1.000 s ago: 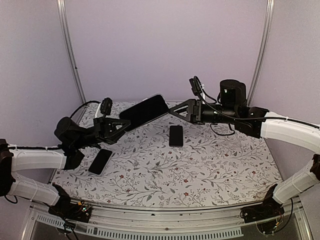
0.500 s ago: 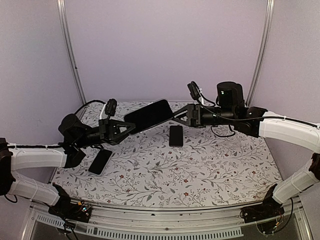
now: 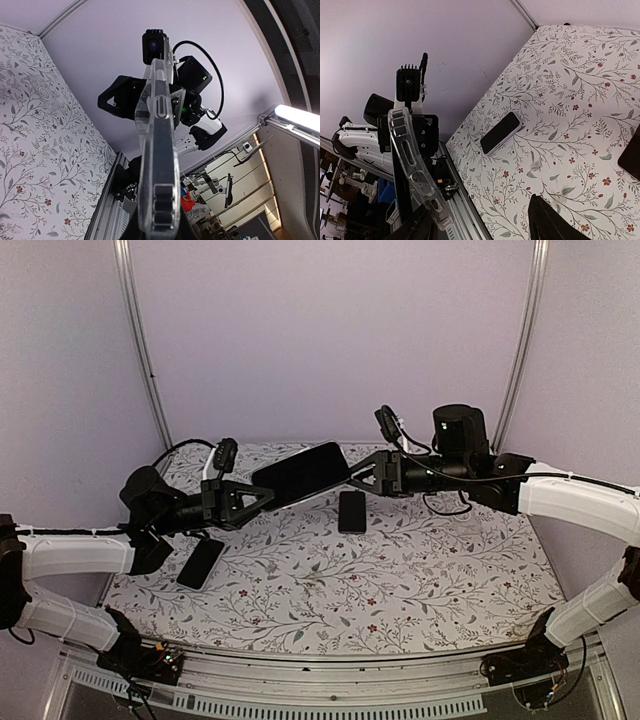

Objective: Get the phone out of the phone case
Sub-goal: Remove the top right corner of the phone case from the phone.

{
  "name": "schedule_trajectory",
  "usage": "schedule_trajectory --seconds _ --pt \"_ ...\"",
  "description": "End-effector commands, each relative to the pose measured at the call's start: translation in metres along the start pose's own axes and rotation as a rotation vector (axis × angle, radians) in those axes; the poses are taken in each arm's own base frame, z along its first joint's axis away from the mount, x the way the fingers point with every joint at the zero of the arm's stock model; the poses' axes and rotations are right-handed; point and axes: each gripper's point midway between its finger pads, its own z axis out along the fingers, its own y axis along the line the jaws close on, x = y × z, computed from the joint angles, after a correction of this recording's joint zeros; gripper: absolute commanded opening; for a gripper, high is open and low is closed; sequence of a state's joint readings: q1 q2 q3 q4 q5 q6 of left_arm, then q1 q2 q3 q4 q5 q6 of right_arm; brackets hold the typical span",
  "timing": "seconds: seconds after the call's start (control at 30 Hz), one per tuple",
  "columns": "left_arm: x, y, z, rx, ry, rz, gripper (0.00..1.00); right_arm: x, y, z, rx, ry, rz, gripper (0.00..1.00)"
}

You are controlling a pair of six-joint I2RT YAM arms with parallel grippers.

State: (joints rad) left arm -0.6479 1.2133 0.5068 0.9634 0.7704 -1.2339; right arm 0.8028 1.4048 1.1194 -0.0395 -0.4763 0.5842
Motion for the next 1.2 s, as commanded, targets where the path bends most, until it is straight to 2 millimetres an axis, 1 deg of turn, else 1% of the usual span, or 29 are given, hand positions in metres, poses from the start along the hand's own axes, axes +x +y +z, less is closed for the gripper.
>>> schedule_trajectory --seconds 0.0,0.3,0.47,0.63,0.8,0.9,1.0,1.1,1.17 --pt "0.009 -0.043 0.011 0.139 0.077 0.108 0.0 -0.006 0.011 0.0 -0.015 -0.013 -0.029 0.63" --pt "0.012 -0.04 0.011 0.129 0.089 0.104 0.0 -0.005 0.01 0.0 -0.01 -0.008 -0.031 0.63" --pt "0.014 -0.037 0.012 0.119 0.1 0.108 0.0 -0.005 0.015 0.002 -0.028 0.012 -0.041 0.63" --pt "0.018 -0.033 0.016 0.122 0.129 0.107 0.0 -0.003 0.017 -0.002 -0.033 0.018 -0.053 0.63" --pt "0.022 -0.029 0.022 0.122 0.156 0.098 0.0 -0.001 0.018 -0.001 -0.041 0.028 -0.055 0.63" --pt "0.024 -0.027 0.025 0.124 0.171 0.095 0.0 -0.003 0.023 -0.002 -0.064 0.024 -0.061 0.63" --pt "0.025 -0.021 0.027 0.105 0.177 0.085 0.0 -0.004 0.029 -0.003 -0.096 0.019 -0.068 0.63" --pt "0.025 -0.007 0.028 0.052 0.188 0.065 0.0 -0.003 0.032 -0.006 -0.121 0.013 -0.068 0.65" --pt "0.025 0.002 0.028 0.01 0.206 0.052 0.0 -0.01 0.04 -0.013 -0.173 -0.012 -0.075 0.66"
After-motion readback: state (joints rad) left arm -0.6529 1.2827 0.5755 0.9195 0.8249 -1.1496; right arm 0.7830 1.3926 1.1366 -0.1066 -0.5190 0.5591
